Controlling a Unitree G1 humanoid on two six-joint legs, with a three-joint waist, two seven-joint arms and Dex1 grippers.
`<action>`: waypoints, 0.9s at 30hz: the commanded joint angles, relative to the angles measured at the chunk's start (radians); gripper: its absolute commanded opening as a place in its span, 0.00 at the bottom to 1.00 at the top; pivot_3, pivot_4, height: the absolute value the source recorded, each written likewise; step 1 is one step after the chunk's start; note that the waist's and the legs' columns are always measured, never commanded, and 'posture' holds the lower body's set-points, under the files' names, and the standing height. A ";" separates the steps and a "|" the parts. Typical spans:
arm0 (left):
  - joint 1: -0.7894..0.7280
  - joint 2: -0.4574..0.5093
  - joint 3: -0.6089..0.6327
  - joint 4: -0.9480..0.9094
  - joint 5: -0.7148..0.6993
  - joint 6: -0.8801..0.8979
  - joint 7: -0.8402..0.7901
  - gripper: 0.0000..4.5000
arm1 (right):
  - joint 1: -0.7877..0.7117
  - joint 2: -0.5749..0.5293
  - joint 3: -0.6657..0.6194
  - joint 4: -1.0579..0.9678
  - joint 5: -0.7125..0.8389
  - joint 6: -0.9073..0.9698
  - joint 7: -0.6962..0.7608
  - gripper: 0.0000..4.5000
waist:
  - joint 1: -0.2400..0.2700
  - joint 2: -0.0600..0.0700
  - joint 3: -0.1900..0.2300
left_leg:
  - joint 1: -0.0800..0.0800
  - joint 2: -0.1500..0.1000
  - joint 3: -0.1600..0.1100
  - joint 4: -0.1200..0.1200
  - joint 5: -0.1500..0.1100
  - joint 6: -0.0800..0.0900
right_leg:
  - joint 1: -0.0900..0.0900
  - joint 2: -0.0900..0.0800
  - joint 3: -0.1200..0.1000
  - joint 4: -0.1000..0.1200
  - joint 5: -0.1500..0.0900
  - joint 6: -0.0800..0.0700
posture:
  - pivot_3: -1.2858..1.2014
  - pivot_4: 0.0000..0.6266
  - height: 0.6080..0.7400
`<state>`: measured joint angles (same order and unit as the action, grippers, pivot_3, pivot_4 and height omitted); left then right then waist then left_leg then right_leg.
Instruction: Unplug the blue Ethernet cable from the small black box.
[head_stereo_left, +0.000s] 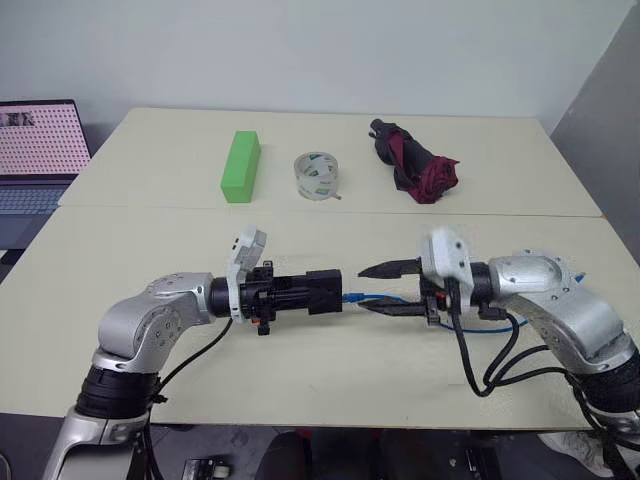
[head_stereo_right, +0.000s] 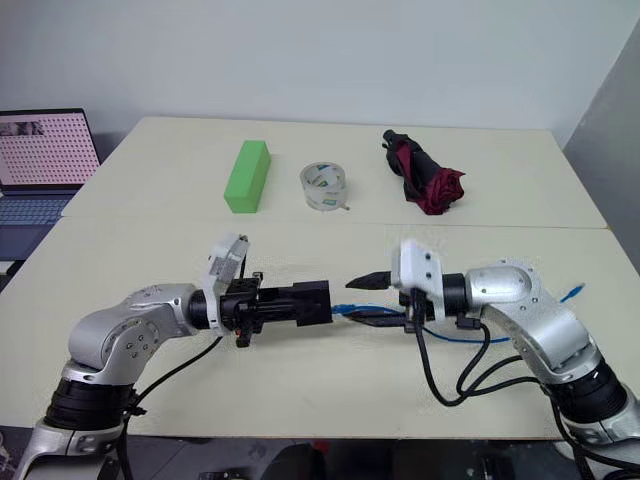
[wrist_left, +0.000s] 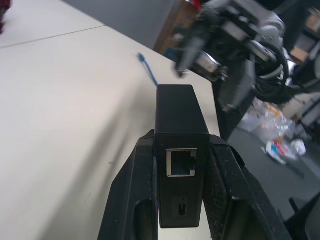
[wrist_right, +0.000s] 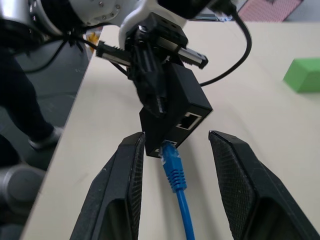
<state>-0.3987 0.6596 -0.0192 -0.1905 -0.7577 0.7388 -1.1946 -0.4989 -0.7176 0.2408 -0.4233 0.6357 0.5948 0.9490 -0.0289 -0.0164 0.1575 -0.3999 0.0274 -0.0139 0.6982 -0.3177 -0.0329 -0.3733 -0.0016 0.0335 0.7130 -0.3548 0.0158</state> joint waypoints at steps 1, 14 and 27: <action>-0.026 0.019 0.001 -0.031 0.005 -0.033 -0.039 0.17 | -0.006 0.020 -0.038 -0.019 0.076 0.106 -0.017 0.48 | 0.000 0.000 0.000 | 0.000 0.000 0.000 0.000 0.000 0.000 | 0.000 0.000 0.000 0.000 0.000 0.000 | 0.52 0.24 1.00; -0.007 0.017 0.012 -0.039 0.007 -0.047 -0.042 0.17 | -0.008 0.091 -0.047 0.028 0.102 0.218 -0.019 0.48 | -0.001 0.000 0.000 | 0.000 0.000 0.000 0.000 0.000 0.000 | 0.000 0.000 0.000 0.000 0.000 0.000 | 0.52 0.24 1.00; 0.001 0.017 0.009 -0.029 0.014 -0.067 -0.046 0.17 | -0.023 0.120 -0.027 0.051 0.062 0.226 -0.010 0.48 | -0.001 0.000 0.000 | 0.000 0.000 0.000 0.000 0.000 0.000 | 0.000 0.000 0.000 0.000 0.000 0.000 | 0.52 0.24 1.00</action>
<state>-0.3982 0.6727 -0.0212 -0.1958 -0.7427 0.6895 -1.2328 -0.5018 -0.6064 0.2194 -0.3593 0.6968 0.8239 0.9335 -0.0300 -0.0164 0.1575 -0.4001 0.0272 -0.0139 0.6981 -0.3178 -0.0326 -0.3736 -0.0016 0.0335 0.7128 -0.3548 0.0158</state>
